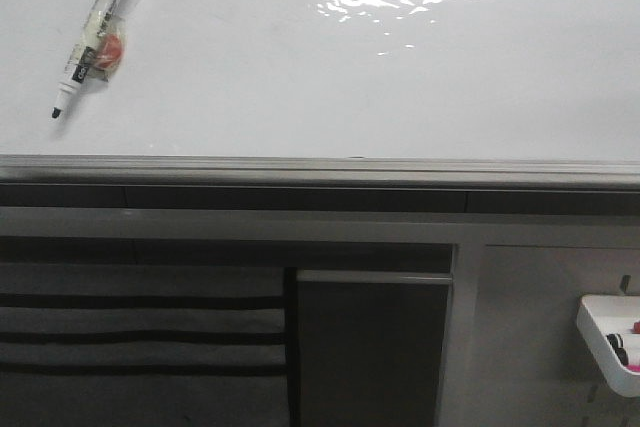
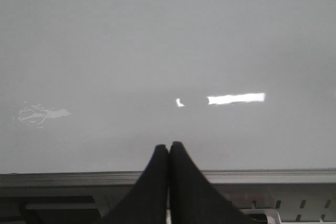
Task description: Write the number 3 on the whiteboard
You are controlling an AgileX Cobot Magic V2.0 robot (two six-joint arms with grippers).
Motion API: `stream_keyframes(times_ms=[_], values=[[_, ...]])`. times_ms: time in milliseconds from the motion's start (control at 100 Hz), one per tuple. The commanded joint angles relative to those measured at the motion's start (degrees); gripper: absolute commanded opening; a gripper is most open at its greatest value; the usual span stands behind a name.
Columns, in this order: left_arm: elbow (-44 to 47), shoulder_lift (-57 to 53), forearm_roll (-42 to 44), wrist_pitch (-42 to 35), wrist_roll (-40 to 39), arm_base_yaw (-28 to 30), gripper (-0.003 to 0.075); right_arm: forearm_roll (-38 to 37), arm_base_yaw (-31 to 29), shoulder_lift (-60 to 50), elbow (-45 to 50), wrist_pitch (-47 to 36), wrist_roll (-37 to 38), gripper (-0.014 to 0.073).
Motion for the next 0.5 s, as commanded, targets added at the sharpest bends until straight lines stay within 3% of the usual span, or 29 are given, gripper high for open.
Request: stream_keyframes(times_ms=[0, 140, 220, 300, 380, 440, 490], values=[[-1.9, 1.0, -0.42, -4.54, 0.07, -0.29, -0.0018, -0.28, -0.32, 1.13, -1.76, -5.13, -0.65, -0.0067], [-1.9, 1.0, -0.06, -4.73, 0.07, -0.29, -0.0017, -0.83, -0.32, 1.13, -1.76, -5.13, -0.65, -0.0055], [-1.9, 1.0, 0.38, -4.73, 0.07, -0.29, 0.0027, -0.83, -0.32, 1.13, -1.76, -5.13, -0.65, 0.005], [-1.9, 1.0, 0.92, -4.73, 0.07, -0.29, 0.0169, -0.95, -0.32, 1.27, -1.76, -5.13, -0.65, 0.0229], [-1.9, 1.0, 1.06, -4.73, 0.07, -0.29, 0.0375, -0.95, -0.32, 1.27, -1.76, -5.13, -0.65, 0.0403], [-1.9, 1.0, 1.06, -5.36, 0.07, -0.29, 0.0489, -0.95, -0.32, 1.27, -1.76, -5.13, -0.65, 0.0469], [-1.9, 1.0, 1.06, -5.67, 0.07, -0.29, 0.0529, -0.95, -0.32, 1.27, -1.76, -5.13, -0.65, 0.049]])
